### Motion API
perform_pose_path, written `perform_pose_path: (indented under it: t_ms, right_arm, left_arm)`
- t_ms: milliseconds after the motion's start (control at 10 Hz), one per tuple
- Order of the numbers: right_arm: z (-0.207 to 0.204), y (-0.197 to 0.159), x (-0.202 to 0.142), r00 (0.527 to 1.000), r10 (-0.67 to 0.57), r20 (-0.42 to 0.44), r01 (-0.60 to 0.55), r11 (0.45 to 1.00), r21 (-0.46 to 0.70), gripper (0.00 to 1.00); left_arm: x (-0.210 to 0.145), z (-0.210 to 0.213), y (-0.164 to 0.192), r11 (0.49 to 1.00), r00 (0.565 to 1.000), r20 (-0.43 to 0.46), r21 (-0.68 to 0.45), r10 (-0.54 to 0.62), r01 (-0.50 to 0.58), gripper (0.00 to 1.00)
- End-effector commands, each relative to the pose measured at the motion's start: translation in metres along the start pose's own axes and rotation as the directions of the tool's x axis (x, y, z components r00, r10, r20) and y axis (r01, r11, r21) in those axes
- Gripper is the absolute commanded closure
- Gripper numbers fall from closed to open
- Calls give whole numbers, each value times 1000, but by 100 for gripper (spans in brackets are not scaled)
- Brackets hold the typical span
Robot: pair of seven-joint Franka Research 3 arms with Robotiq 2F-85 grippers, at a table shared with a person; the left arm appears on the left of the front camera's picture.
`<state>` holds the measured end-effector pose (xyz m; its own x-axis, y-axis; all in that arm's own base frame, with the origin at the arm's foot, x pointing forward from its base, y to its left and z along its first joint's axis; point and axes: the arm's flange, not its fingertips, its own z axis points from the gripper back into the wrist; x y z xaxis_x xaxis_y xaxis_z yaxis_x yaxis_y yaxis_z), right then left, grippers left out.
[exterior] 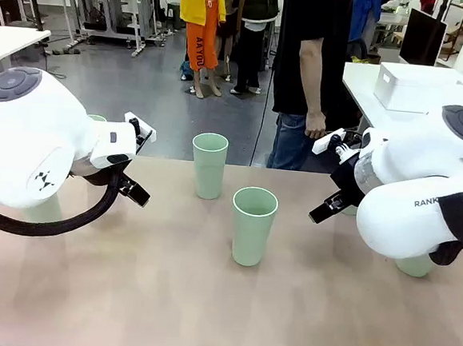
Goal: Stack the cups and store them in the basket.
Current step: Pick up two Reusable plastic cups , one in each hand.
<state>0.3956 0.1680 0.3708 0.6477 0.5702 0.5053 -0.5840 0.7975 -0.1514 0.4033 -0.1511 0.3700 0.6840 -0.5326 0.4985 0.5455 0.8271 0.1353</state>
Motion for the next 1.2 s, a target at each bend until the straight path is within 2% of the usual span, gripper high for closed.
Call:
perform_pose_path:
  t_ms: [0, 800, 900, 1000, 1100]
  right_arm:
    - [0, 0, 0, 1000, 0, 0, 0, 1000, 0, 0]
    - [0, 0, 0, 1000, 1, 0, -1, 1000, 0, 0]
    - [16, -6, 22, 1000, 3, 15, -2, 1000, -19, 0]
    - [32, -16, 41, 1000, -4, 19, 4, 1000, 3, 0]
    - [49, -31, 56, 999, -29, 39, 30, 999, -22, 0]
  left_arm:
    - [0, 0, 0, 1000, 1000, 0, 0, 0, 0, 0]
    - [0, 0, 0, 1000, 1000, 0, 0, 1, -1, 0]
    - [11, 20, 1, 997, 999, 41, -68, -32, 35, 0]
    - [22, 36, 9, 996, 998, 52, -83, -37, 41, 0]
    - [34, 51, 19, 993, 997, 62, -104, -44, 51, 0]
